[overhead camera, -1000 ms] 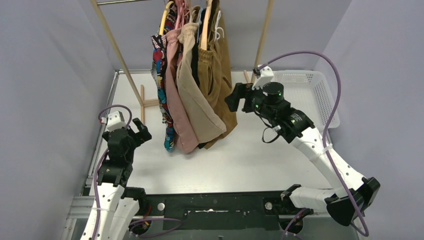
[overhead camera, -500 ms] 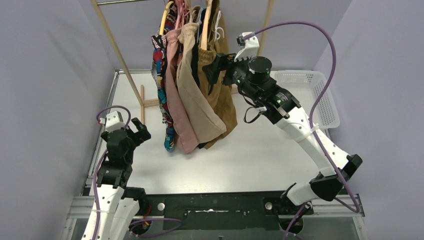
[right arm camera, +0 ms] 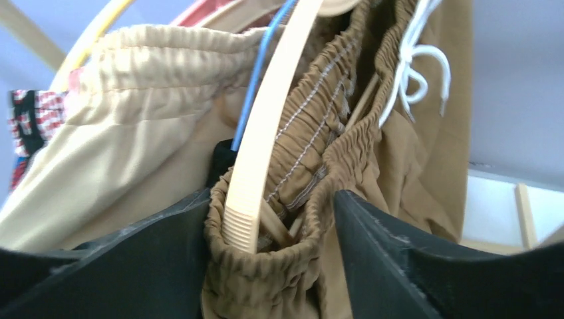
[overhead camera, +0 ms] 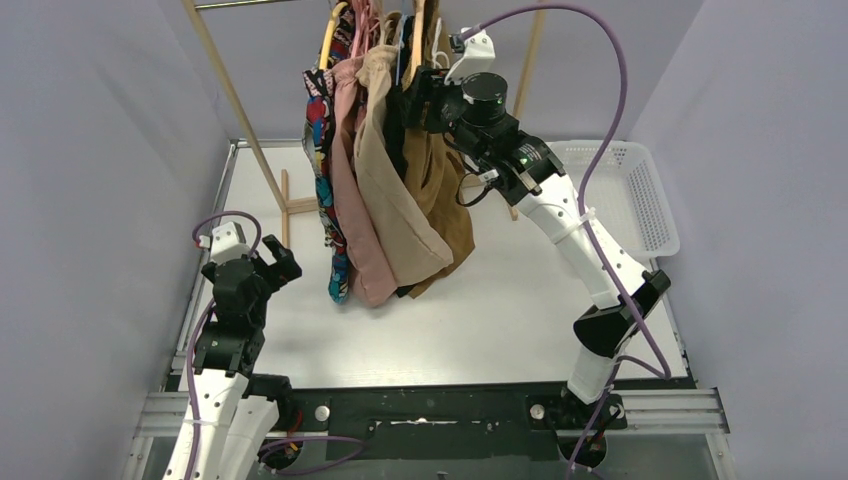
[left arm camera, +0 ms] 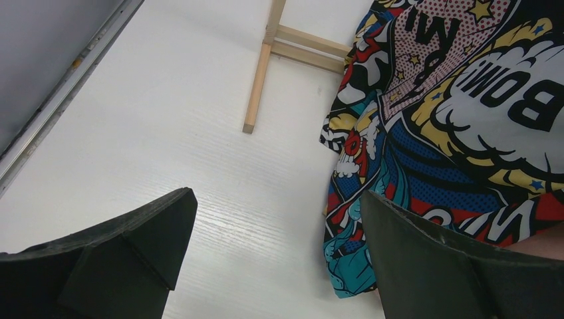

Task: Remove the shorts from the hanger
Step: Pick up the hanger from the clothes rod.

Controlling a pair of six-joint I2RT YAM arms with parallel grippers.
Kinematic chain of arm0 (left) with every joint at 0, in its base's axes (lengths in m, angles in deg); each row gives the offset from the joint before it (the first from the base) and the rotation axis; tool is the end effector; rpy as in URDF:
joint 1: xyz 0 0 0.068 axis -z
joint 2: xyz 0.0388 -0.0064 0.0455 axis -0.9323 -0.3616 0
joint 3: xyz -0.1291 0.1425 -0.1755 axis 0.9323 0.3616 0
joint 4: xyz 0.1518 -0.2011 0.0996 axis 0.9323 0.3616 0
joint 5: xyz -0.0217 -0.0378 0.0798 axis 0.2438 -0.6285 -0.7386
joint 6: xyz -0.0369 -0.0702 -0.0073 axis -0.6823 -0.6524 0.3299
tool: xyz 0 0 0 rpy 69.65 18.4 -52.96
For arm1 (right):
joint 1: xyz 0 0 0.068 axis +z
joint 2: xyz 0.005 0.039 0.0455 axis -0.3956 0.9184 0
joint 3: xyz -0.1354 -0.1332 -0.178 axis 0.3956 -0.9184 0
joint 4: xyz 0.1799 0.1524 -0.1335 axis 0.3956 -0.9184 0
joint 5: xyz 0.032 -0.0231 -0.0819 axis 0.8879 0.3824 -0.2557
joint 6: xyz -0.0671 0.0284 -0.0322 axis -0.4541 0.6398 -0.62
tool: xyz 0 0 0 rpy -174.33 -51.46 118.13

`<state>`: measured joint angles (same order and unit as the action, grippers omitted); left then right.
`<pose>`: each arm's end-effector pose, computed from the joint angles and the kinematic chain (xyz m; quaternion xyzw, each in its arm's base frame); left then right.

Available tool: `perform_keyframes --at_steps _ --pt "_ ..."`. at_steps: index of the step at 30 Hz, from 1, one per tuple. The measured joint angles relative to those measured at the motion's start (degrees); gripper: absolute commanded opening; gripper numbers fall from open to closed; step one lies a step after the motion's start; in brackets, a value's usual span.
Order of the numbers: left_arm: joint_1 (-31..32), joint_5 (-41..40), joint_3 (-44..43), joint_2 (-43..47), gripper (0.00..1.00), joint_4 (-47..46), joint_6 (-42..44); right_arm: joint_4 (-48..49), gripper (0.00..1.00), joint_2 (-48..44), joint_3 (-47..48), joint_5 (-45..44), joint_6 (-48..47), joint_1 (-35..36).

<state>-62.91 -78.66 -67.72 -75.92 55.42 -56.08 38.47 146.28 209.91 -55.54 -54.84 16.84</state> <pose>0.1911 0.0015 0.2585 -0.2163 0.7909 -0.0200 0.5721 0.3332 0.2725 0.4959 -0.0902 0.7179 0.3192 0.6120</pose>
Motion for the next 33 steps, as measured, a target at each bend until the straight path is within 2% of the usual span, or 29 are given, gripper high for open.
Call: perform_keyframes --at_steps 7,10,11,14,16,19,22,28,30,33 --pt "0.00 0.07 0.00 0.02 0.96 -0.17 0.02 -2.05 0.53 0.11 -0.26 -5.35 0.11 -2.03" --pt "0.00 0.17 0.00 0.02 0.96 -0.37 0.11 -2.05 0.35 -0.55 -1.53 -5.79 0.02 -3.10" --pt "0.00 0.20 0.00 0.02 0.96 -0.46 0.22 -2.05 0.35 -0.61 -1.57 -6.21 -0.04 -3.30" --pt "0.00 0.22 0.00 0.02 0.96 -0.61 0.46 -2.05 0.52 -0.63 -1.57 -8.24 -0.85 -3.41" --pt "0.00 0.22 0.00 0.02 0.96 -0.66 0.48 -2.21 0.54 -0.63 -1.57 -9.49 -1.92 -3.32" --pt "0.00 0.24 0.00 0.02 0.96 -0.90 0.61 -4.07 0.50 0.44 0.33 -11.26 -4.26 -3.43" --pt "0.00 0.24 0.00 0.02 0.96 -1.03 0.68 -5.97 0.32 2.93 4.66 -13.42 -6.56 -3.45" --pt "0.00 0.24 0.00 0.02 0.96 -1.40 0.76 -6.14 0.06 4.63 6.36 -14.36 -12.00 -3.06" --pt "0.00 0.26 0.02 0.02 0.96 -1.40 0.81 -5.84 0.01 4.61 6.36 -15.02 -13.90 -2.97" --pt "0.00 0.31 0.02 0.02 0.96 -1.40 0.81 -4.70 0.00 4.61 6.36 -16.09 -17.00 -2.86"
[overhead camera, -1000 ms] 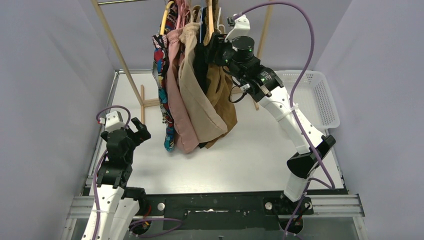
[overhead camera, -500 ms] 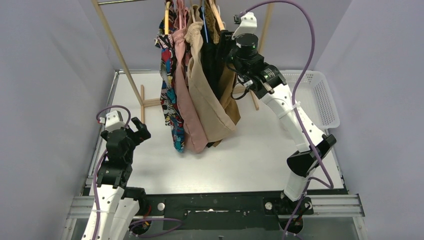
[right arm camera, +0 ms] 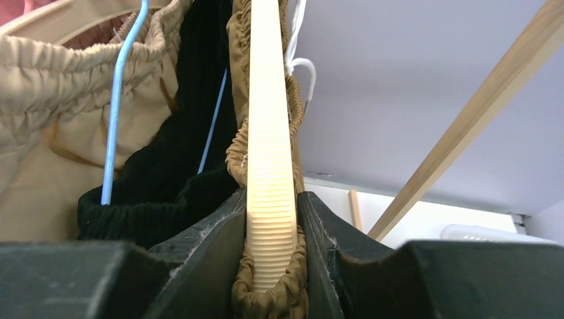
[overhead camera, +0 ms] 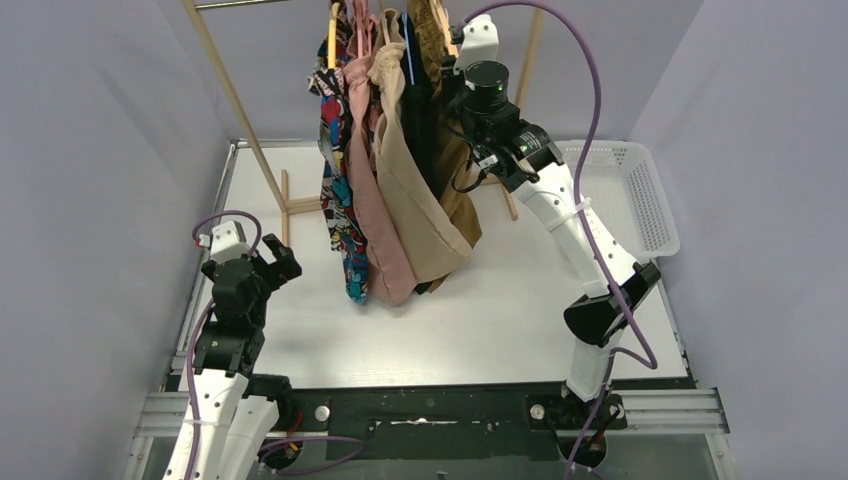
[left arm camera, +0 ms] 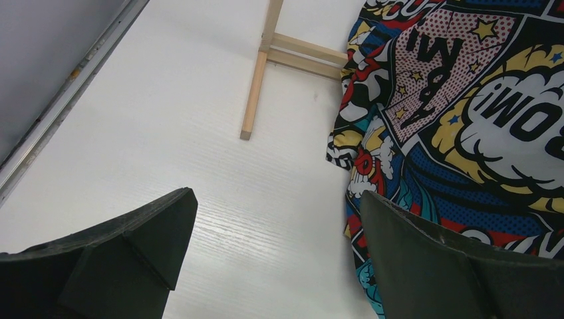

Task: Remove the shorts from the hanger
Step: Pick up the hanger from the clothes rod.

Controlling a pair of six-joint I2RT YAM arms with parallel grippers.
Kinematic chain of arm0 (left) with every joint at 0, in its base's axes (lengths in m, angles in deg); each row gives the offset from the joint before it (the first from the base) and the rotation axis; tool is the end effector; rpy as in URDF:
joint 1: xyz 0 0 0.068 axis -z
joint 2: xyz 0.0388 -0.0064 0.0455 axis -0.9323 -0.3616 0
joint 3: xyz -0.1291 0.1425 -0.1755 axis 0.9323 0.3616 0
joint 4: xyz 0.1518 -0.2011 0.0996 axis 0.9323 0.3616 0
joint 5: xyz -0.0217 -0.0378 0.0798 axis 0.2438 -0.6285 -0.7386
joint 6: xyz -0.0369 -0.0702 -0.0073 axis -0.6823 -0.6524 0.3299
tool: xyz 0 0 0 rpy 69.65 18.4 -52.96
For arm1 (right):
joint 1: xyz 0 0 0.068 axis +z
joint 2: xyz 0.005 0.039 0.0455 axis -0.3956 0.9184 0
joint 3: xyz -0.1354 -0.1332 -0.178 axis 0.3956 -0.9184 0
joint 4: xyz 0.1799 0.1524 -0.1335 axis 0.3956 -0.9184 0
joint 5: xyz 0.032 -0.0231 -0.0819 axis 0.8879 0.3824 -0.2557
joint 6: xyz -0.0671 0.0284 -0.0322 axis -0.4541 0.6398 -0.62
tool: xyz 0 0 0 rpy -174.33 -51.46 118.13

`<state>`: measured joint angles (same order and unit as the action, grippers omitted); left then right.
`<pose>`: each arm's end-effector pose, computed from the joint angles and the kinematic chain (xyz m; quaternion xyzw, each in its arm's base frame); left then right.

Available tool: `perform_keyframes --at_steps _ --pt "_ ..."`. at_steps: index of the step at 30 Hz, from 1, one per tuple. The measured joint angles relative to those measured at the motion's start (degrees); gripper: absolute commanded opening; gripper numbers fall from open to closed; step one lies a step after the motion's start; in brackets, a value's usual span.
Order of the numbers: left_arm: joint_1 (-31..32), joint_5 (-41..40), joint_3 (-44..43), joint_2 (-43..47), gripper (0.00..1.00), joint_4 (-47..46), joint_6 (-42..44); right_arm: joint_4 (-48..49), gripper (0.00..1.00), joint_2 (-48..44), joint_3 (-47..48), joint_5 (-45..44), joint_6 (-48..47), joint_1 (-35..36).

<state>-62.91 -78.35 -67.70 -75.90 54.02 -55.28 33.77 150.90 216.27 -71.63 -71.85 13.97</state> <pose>0.1924 0.0010 0.2616 -0.2098 0.7859 -0.0217 0.5813 0.3659 0.2468 0.4909 -0.0908 0.7333 0.1008 0.6662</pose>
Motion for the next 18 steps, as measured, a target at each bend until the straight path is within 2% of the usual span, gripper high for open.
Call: perform_keyframes --at_steps 9,18 --pt "0.00 0.11 0.00 -0.02 0.96 0.00 0.02 5.68 0.00 -1.20 -2.32 -2.08 -6.36 0.26" --pt "0.00 0.13 0.02 -0.13 0.96 -0.02 0.04 8.52 0.00 -4.37 -5.46 -2.34 -7.30 0.26"
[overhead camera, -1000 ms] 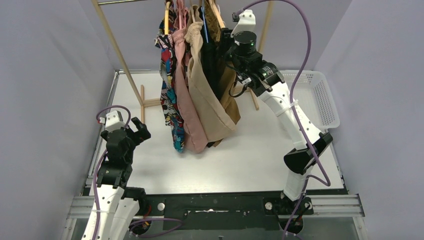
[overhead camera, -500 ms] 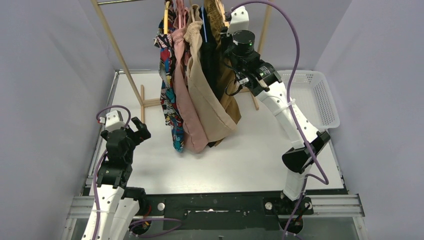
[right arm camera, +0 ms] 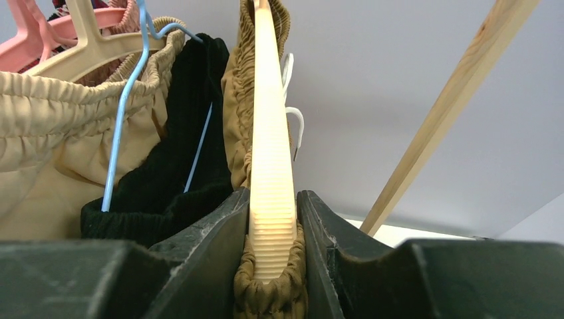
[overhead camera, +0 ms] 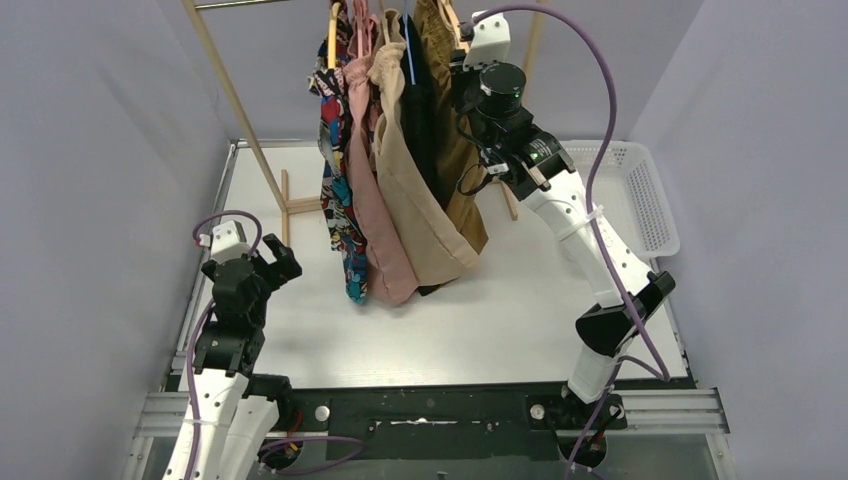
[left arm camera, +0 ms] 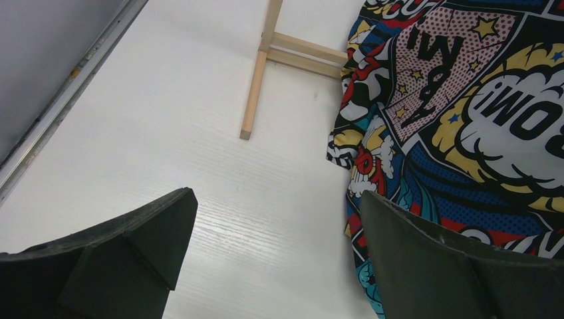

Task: Remove the shorts from the hanger
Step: Pick up the hanger from the clothes rod.

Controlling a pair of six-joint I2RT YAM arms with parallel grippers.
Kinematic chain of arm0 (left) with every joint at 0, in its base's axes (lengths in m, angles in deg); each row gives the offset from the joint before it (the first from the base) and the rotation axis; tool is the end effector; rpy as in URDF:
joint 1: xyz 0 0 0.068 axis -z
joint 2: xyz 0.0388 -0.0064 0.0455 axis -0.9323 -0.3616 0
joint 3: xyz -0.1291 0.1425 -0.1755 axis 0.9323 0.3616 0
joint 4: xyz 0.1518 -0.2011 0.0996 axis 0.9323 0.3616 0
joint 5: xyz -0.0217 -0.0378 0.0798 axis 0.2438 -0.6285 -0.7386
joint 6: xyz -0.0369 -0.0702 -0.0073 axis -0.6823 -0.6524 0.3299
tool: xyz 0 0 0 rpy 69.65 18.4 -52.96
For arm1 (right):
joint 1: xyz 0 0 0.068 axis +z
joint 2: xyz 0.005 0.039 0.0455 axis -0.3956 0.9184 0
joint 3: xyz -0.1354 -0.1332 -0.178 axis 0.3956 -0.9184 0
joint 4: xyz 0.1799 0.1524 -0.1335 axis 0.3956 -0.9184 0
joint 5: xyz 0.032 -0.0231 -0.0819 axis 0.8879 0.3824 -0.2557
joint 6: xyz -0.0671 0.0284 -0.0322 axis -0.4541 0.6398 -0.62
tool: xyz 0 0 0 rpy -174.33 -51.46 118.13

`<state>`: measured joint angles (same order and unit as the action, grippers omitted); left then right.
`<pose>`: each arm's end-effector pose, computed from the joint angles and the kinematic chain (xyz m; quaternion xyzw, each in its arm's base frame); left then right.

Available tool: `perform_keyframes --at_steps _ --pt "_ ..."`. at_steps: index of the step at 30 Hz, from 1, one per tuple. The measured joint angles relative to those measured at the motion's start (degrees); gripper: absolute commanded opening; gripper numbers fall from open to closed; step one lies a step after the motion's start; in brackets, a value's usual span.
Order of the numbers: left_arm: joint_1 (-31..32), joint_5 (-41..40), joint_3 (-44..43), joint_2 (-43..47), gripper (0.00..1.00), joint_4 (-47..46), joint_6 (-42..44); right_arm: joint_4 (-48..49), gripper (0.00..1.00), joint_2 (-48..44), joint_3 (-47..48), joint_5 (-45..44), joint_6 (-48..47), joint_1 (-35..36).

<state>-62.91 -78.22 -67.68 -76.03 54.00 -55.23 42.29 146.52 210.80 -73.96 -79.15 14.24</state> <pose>0.1927 0.0008 0.2611 -0.2088 0.7869 -0.0221 0.5803 0.3534 0.2366 0.5091 -0.1009 0.6898 0.0670 0.7138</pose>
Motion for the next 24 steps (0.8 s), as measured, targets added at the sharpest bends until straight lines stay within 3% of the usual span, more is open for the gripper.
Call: perform_keyframes --at_steps 24 --pt "0.00 0.00 0.04 0.02 0.96 0.00 0.02 2.29 0.00 -7.39 -5.81 2.91 1.33 -1.18"
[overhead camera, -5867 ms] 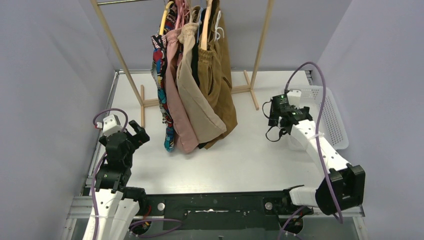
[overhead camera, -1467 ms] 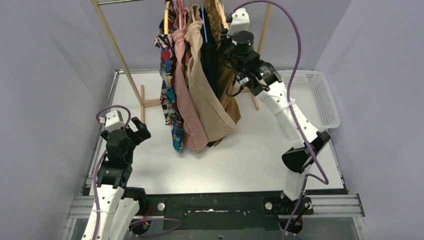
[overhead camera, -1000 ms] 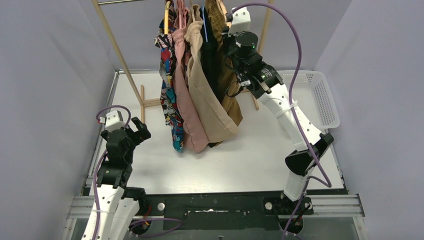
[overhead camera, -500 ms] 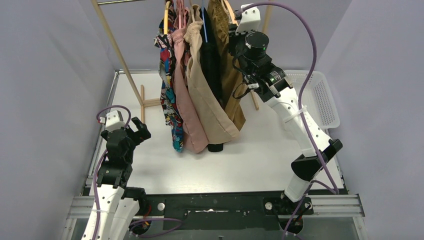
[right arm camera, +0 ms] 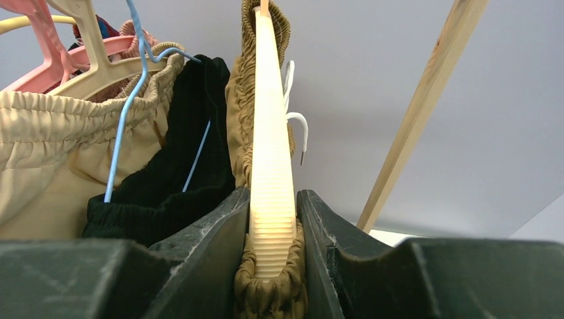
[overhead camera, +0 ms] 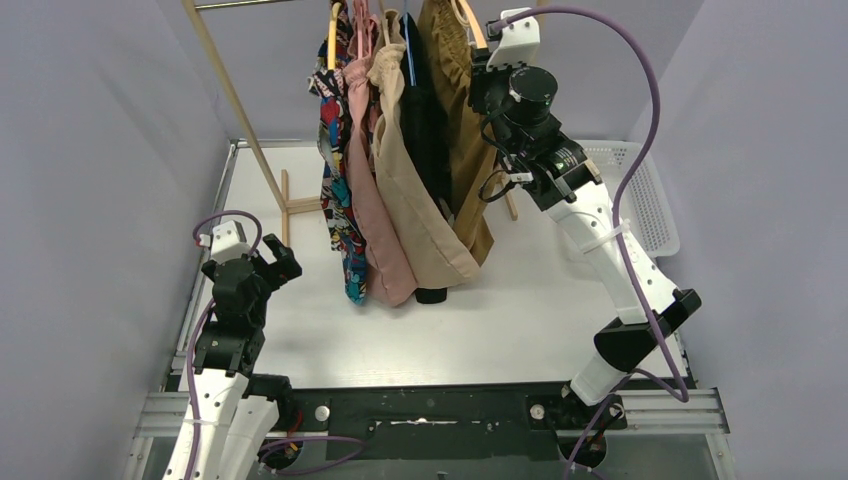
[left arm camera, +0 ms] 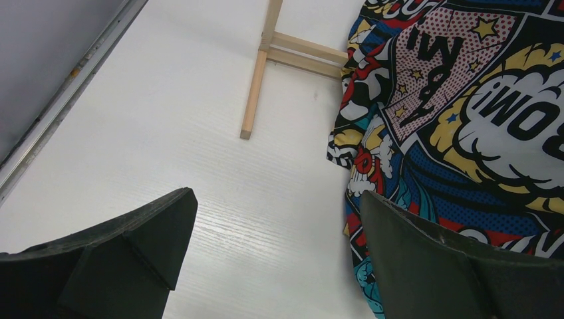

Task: Remove the shorts from the hanger
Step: Pick up the hanger from the clothes rod.

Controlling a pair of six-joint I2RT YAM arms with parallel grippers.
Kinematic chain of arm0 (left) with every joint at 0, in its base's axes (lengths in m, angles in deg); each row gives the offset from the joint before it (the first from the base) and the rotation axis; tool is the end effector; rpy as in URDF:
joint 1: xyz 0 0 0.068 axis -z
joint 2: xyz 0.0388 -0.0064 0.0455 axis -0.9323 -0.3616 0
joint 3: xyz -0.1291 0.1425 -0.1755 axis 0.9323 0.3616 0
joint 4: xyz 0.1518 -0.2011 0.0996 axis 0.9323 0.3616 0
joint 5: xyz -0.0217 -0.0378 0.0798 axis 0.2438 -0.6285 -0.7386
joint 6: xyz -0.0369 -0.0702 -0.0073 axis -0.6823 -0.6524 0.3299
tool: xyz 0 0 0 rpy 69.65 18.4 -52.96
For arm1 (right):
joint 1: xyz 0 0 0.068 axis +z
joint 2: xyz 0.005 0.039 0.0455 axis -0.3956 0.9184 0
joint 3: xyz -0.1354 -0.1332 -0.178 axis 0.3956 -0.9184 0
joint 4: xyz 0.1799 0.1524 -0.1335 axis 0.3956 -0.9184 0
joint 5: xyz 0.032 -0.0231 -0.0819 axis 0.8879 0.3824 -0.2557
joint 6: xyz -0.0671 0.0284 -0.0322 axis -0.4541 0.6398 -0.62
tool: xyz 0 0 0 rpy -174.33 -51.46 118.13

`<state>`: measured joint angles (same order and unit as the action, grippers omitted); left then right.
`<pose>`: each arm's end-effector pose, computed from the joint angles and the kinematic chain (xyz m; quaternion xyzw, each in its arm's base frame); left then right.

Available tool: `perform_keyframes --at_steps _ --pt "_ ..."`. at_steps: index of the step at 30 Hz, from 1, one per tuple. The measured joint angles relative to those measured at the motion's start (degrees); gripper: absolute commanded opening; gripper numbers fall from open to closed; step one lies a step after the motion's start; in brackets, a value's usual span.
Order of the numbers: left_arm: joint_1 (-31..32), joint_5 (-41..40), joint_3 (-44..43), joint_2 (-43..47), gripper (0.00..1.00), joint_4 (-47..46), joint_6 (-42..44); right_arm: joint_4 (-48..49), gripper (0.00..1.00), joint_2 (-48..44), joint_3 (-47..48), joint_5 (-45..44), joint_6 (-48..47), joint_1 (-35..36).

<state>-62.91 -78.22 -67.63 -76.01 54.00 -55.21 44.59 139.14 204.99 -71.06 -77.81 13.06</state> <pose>0.1927 0.0008 0.2608 -0.2086 0.7871 -0.0219 0.5801 0.3278 0.2108 0.5287 -0.0917 0.6677 0.0965 0.7324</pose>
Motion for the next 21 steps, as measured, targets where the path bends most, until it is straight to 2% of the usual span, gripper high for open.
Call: perform_keyframes --at_steps 9,21 --pt "0.00 0.00 0.00 -0.02 0.96 0.00 0.00 1.33 0.00 -3.26 -5.22 0.22 0.26 -0.07" --pt "0.00 -0.02 0.00 -0.09 0.96 0.00 0.00 1.27 0.00 -2.56 -0.20 0.52 -0.09 -0.70"
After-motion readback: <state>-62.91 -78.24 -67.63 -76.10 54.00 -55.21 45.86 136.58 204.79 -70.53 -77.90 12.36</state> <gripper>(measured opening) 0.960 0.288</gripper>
